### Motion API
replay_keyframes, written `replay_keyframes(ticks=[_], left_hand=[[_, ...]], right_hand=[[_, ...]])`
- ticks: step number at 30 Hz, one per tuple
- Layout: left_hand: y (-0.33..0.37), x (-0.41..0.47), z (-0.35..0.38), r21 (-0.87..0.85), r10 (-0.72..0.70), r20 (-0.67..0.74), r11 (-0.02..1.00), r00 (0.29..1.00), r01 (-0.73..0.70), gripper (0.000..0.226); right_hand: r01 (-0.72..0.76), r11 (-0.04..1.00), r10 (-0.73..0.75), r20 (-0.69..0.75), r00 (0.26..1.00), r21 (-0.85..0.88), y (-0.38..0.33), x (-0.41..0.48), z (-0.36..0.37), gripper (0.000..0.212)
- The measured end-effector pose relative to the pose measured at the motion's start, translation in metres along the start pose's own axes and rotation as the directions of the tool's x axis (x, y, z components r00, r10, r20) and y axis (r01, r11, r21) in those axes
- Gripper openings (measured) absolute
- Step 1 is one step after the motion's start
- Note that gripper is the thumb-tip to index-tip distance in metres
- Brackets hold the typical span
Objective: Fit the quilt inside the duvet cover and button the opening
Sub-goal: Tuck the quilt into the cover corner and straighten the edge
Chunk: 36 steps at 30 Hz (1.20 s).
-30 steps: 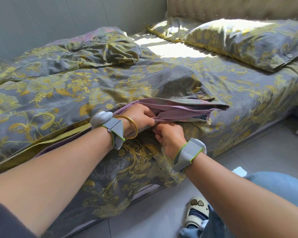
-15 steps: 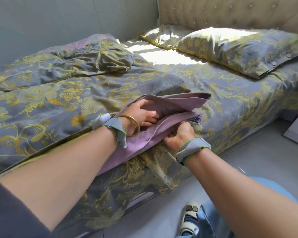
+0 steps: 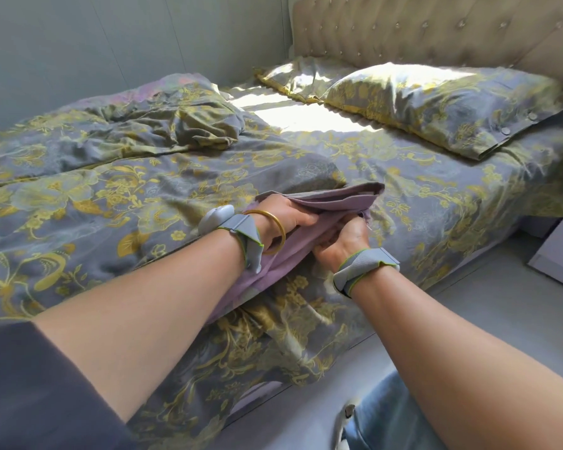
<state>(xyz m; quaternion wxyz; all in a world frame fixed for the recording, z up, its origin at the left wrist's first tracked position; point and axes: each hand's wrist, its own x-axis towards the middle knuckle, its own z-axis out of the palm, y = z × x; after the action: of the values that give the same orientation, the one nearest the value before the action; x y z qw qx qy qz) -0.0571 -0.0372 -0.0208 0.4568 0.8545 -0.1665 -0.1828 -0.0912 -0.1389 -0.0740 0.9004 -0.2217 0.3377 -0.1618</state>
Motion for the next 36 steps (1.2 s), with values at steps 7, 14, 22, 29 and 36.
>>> replay_keyframes(ticks=[7, 14, 22, 29, 36], left_hand=[[0.018, 0.008, 0.004, -0.079, -0.03, 0.001, 0.996, 1.0, 0.03, 0.028], [0.024, 0.011, 0.011, -0.029, -0.069, -0.062, 0.997, 0.996, 0.067, 0.03], [0.02, 0.009, 0.014, -0.184, -0.021, -0.111, 0.983, 0.994, 0.001, 0.012], [0.018, 0.018, 0.022, -0.159, 0.122, -0.195, 0.975, 0.973, -0.154, 0.02], [0.022, 0.004, 0.019, -0.094, 0.306, -0.214, 0.939, 0.928, -0.331, 0.017]], right_hand=[[0.005, 0.999, -0.011, 0.116, 0.993, 0.053, -0.013, 0.002, 0.005, 0.028], [0.09, 0.99, -0.093, 0.025, 0.995, 0.108, -0.012, 0.015, 0.006, 0.03], [0.09, 0.991, -0.092, 0.009, 0.996, 0.096, -0.024, 0.03, 0.002, 0.045], [0.441, 0.877, -0.465, -0.104, 0.879, -0.192, -0.033, 0.011, 0.0, 0.019], [0.583, 0.788, -0.611, -0.139, 0.779, -0.198, -0.047, -0.006, 0.003, 0.032]])
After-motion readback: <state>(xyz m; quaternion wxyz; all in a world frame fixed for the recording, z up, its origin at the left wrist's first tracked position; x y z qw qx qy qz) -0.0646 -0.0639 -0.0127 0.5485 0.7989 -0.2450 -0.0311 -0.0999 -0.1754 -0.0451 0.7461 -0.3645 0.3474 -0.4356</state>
